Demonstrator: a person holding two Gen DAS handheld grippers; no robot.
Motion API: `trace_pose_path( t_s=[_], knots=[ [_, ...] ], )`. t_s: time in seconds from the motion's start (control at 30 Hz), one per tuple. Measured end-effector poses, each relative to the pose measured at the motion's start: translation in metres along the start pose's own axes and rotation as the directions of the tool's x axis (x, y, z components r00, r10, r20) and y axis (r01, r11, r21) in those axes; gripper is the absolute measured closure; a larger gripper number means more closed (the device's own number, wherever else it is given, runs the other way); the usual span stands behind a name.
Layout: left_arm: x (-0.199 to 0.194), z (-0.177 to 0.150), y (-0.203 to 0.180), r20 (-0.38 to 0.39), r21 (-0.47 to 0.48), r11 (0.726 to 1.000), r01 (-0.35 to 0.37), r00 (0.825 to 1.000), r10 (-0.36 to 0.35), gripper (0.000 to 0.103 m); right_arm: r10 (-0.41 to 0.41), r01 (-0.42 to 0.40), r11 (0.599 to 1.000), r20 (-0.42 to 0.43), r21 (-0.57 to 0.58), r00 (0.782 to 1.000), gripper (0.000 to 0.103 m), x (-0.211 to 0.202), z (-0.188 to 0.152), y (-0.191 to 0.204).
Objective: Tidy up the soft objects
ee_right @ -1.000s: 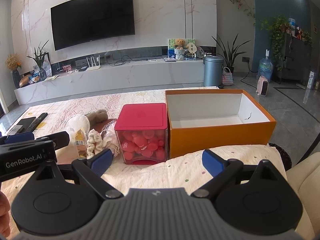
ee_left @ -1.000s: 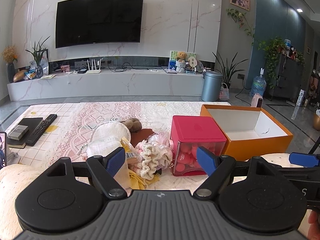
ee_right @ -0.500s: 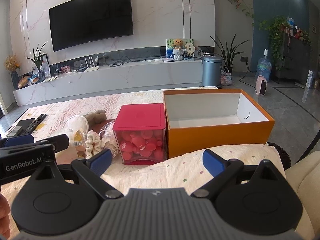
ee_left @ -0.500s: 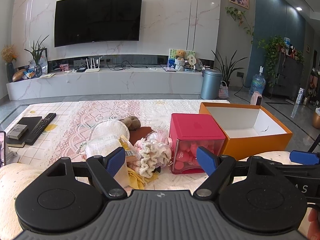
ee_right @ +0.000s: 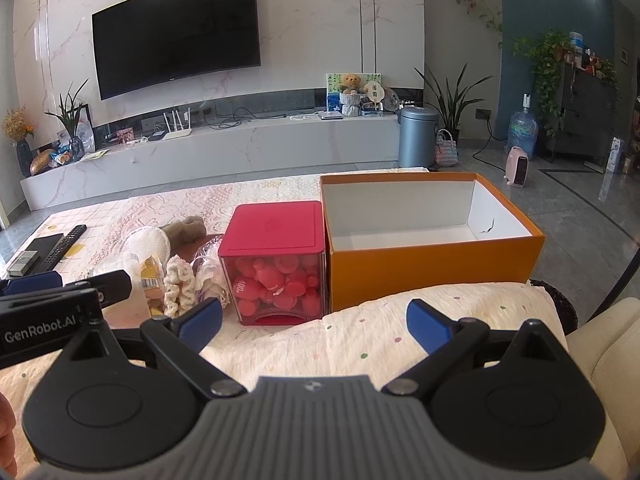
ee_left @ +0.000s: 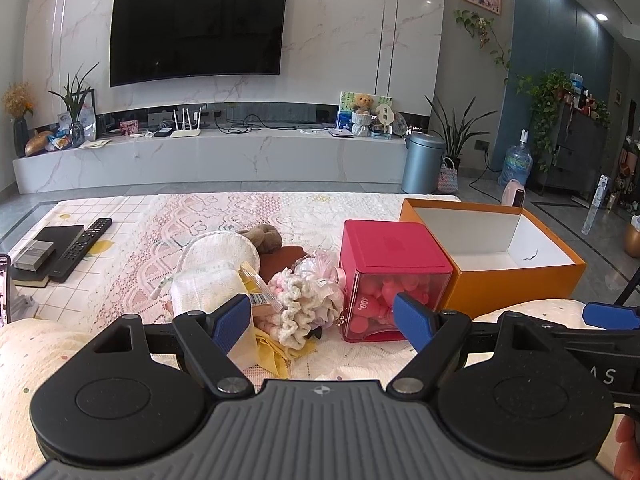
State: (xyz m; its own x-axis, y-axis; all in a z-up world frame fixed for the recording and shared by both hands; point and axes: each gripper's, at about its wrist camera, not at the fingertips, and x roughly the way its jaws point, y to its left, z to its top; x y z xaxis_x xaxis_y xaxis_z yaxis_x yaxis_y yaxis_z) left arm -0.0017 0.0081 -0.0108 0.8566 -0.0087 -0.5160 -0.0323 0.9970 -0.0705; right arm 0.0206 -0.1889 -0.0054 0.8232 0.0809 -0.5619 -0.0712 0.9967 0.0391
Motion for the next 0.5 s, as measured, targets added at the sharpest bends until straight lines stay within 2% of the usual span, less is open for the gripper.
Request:
trace_pose_path(
  t_s=[0.5],
  knots=[
    [0.0014, 0.0014, 0.0006, -0.006, -0.005, 1.0, 0.003, 1.0, -0.003, 0.008, -0.001, 0.001, 1.0, -0.004, -0.003, 1.0, 0.005, 0.001, -0.0005, -0.0005]
  ],
)
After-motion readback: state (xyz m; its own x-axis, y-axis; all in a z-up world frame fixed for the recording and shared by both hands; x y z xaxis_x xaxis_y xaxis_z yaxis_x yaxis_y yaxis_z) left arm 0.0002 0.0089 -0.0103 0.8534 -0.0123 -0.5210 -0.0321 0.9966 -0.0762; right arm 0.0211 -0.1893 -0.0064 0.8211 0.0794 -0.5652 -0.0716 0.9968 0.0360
